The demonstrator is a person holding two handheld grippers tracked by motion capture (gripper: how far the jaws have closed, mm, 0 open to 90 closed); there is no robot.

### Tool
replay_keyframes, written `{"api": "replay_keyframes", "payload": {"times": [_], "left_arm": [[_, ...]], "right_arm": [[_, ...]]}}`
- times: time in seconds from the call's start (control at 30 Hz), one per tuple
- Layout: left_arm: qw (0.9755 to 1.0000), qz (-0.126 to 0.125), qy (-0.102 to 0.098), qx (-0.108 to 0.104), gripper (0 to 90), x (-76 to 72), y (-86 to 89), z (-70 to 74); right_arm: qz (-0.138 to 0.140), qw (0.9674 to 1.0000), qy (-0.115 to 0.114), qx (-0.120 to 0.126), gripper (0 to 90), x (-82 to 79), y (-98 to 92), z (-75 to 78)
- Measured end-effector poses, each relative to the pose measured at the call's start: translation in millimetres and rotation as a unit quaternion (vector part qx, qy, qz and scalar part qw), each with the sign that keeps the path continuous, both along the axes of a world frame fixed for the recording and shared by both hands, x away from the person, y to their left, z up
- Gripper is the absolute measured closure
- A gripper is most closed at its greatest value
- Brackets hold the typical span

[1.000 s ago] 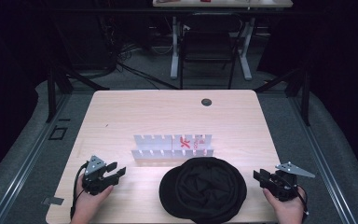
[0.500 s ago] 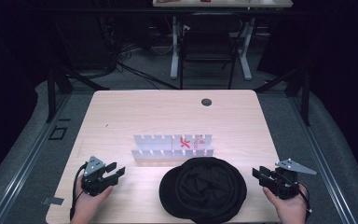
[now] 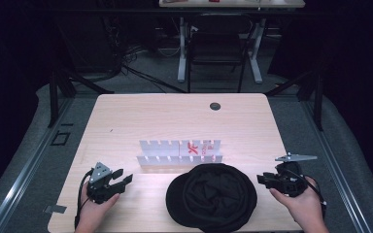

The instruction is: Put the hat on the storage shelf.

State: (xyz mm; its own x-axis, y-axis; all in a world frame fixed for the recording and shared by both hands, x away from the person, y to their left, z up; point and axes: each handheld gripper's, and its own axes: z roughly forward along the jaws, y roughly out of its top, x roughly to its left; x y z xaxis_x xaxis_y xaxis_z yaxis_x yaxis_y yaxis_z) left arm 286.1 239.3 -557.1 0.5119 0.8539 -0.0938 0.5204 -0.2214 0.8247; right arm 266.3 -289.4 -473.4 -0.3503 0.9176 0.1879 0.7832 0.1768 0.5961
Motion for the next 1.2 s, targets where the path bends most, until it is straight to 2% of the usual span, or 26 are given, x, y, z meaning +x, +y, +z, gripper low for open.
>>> {"api": "replay_keyframes", "payload": {"times": [0.17,0.23,0.3,0.47,0.63,0.83,0.9,1.0,1.03,1.07,1.2], "left_arm": [[1.0000,-0.001,0.001,0.001,52.5,-0.1,-0.2,-0.3],[1.0000,-0.001,0.000,0.001,52.5,-0.2,-0.3,-0.3],[1.0000,-0.001,-0.001,0.001,52.5,-0.3,0.1,-0.1],[1.0000,-0.001,-0.001,0.001,52.4,-0.2,0.5,0.1],[1.0000,0.000,-0.001,0.001,52.4,-1.0,-0.5,-0.2],[1.0000,-0.003,-0.001,0.005,52.2,-1.2,-1.0,-0.1],[1.0000,-0.003,-0.001,0.004,52.2,-1.1,-1.1,-0.5],[1.0000,-0.003,-0.001,0.004,52.1,-1.0,-1.6,-0.8],[1.0000,-0.003,-0.001,0.005,52.0,-1.1,-1.7,-0.9],[1.0000,-0.003,-0.002,0.004,52.0,-1.1,-1.9,-1.0],[1.0000,-0.004,-0.003,0.004,51.9,-1.2,-1.9,-0.9]], "right_arm": [[-0.007,0.9984,0.056,0.004,68.7,14.2,-0.5,0.8],[-0.009,0.9961,0.087,0.010,68.7,19.0,-0.6,-0.8],[-0.012,0.9952,0.097,0.005,68.3,21.3,1.0,-2.3],[-0.002,0.9914,0.130,-0.010,66.3,23.7,7.7,-3.5],[0.000,0.9883,0.150,-0.028,65.8,25.6,13.0,-6.4],[0.005,0.9817,0.187,-0.034,64.8,29.5,17.5,-8.7],[0.008,0.9794,0.197,-0.045,62.3,30.1,18.7,-10.6],[0.006,0.9773,0.209,-0.036,60.4,31.2,20.5,-15.1],[-0.005,0.9783,0.205,-0.027,60.4,31.0,21.6,-17.3],[0.003,0.9761,0.215,-0.035,60.3,32.7,20.5,-16.3],[-0.009,0.9723,0.232,-0.029,60.5,36.7,20.4,-18.3]]}}
